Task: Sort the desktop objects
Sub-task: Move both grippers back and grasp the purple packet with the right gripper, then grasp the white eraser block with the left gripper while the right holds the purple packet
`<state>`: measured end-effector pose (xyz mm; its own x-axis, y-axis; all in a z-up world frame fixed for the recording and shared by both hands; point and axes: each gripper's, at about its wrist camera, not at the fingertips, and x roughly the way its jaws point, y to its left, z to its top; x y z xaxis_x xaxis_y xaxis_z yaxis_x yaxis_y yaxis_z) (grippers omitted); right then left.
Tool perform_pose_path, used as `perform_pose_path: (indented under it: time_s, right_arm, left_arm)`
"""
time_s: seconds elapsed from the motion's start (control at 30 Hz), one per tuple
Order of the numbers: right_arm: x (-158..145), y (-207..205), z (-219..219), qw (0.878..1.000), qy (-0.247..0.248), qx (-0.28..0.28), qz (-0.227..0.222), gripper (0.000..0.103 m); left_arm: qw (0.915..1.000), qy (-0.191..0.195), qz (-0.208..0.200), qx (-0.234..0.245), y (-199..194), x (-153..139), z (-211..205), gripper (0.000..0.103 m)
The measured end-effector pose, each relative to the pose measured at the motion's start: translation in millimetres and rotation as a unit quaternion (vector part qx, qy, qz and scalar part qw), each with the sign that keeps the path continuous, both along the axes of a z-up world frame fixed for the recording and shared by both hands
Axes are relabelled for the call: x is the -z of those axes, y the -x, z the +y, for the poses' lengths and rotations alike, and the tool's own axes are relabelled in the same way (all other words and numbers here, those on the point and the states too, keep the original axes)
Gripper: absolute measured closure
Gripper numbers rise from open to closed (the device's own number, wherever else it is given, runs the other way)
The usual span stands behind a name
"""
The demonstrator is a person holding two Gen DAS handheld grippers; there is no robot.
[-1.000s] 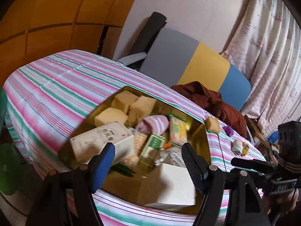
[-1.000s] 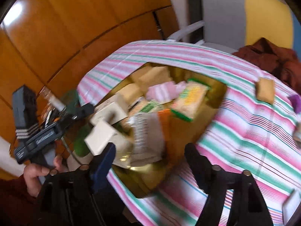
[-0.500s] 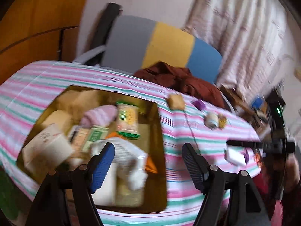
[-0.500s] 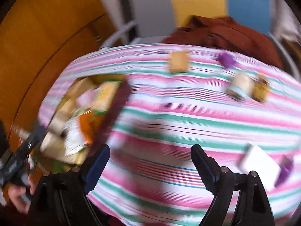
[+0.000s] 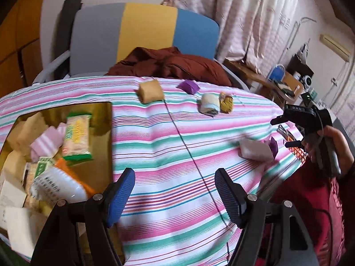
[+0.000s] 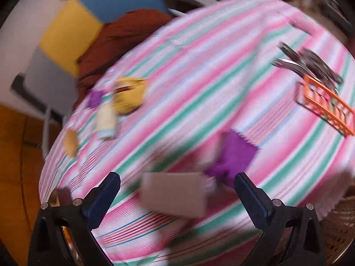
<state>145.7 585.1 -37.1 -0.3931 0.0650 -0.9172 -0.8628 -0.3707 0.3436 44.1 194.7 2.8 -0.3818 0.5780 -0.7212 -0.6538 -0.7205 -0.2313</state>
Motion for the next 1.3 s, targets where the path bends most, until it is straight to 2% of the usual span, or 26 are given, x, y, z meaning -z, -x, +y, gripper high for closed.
perform_pose_path:
  time_s: [0.07,0.13,0.2,0.37,0.6,0.7,0.8,0.9,0.93,1.0,1.03,1.1,1.13,1.17,1.2,1.23,1.27,1.3]
  right_arm:
    - [11,-9,15,0.999,0.022,0.032,-0.024,0.0]
    - [25,-14,27,0.996,0.069,0.048,-0.007,0.004]
    - [33,-10,32,0.995,0.093,0.038,-0.001,0.024]
    - [43,13,30,0.997,0.071,-0.01,-0.038,0.042]
    - [48,18,31,0.998,0.051,-0.023,-0.002,0.048]
    - [46,12,36,0.998,0.058,-0.011,0.038,0.048]
    - [36,5,36,0.995,0.057,-0.009,0.087,0.048]
    - [27,8,40,0.99,0.053,-0.018,0.126,0.048]
    - [23,9,38,0.989,0.051,-0.023,0.139,0.048]
    - [18,15,35,0.986,0.05,-0.031,0.158,0.048]
    - [16,16,36,0.984,0.05,-0.033,0.166,0.048]
    - [17,15,40,0.984,0.05,-0.029,0.169,0.048]
    - [19,14,42,0.984,0.054,-0.023,0.17,0.048]
    - [15,8,42,0.983,0.06,-0.019,0.172,0.048]
    - [14,4,41,0.982,0.064,-0.016,0.177,0.048]
    - [13,5,41,0.982,0.062,-0.016,0.18,0.048]
    - [16,3,46,0.981,0.059,-0.017,0.182,0.048]
    - [14,-3,46,0.981,0.056,-0.016,0.183,0.048]
  left_arm:
    - [0.9999,0.007,-0.001,0.011,0,2,10,0.028]
    - [0.9998,0.011,-0.001,0.018,1,3,18,0.028]
    - [0.9997,0.013,-0.002,0.02,5,5,24,0.028]
    - [0.9995,0.022,0.001,0.024,15,5,43,0.028]
    - [0.9978,0.047,0.0,0.047,32,13,85,0.028]
    - [0.995,0.058,0.001,0.081,37,18,119,0.025]
    - [0.9889,0.058,-0.013,0.136,41,29,161,0.022]
    - [0.9727,0.088,-0.023,0.214,39,47,207,0.022]
    - [0.9634,0.104,-0.026,0.246,37,55,224,0.022]
    - [0.9516,0.113,-0.007,0.286,28,60,241,0.022]
    - [0.9399,0.113,0.002,0.322,21,61,251,0.022]
    - [0.9219,0.118,0.015,0.369,9,62,259,0.022]
    - [0.9055,0.121,0.026,0.406,-1,63,264,0.022]
    - [0.8949,0.128,0.033,0.426,-7,64,267,0.022]
    - [0.8788,0.146,0.049,0.452,-16,68,270,0.022]
    - [0.8671,0.16,0.063,0.467,-22,72,274,0.022]
    - [0.8589,0.171,0.076,0.477,-27,75,277,0.022]
    - [0.8548,0.177,0.082,0.481,-29,77,281,0.022]
